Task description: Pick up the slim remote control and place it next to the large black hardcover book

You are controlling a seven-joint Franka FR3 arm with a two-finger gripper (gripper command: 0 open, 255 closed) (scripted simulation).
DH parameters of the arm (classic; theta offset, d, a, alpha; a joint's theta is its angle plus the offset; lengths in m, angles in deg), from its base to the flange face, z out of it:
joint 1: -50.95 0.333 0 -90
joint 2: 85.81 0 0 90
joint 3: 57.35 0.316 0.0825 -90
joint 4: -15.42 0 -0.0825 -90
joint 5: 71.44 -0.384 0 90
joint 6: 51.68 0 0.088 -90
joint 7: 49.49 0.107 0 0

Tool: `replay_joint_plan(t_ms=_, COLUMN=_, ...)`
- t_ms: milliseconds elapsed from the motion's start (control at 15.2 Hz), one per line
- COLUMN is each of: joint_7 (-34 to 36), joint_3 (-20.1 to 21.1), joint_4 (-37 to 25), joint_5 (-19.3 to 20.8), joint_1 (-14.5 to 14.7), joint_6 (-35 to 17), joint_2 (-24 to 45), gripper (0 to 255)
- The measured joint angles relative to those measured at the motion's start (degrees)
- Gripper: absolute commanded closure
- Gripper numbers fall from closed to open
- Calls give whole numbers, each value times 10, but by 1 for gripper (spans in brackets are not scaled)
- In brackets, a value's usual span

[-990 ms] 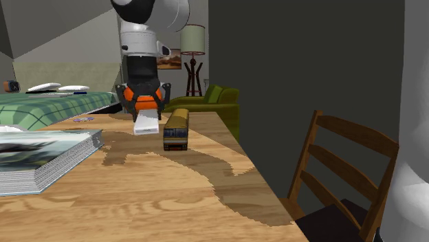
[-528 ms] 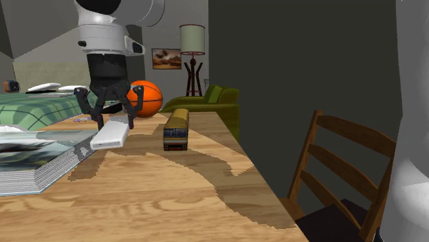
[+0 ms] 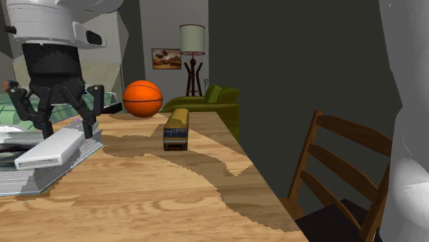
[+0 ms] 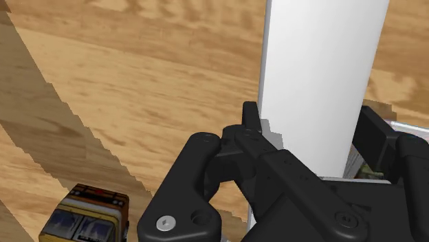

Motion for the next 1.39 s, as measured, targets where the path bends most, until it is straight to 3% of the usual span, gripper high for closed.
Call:
replay_joint_plan(t_ms=132, joint_7=28, joint_3=6, joint_4=-24, joint_5=10, joint_1=22, joint_6=9, joint_2=19, gripper=255)
replay_joint_plan(t_ms=330, joint_7=40, joint_3=7, joint_4=-25, joint_5=18, joint_1=31, joint_6=-3, joint_2=34, gripper=255)
replay_joint_plan(t_ms=1386, joint_7=60, joint_3=-4, joint_4=52, joint_5=42, joint_1=35, joint_6=-109, joint_2=69, gripper=255)
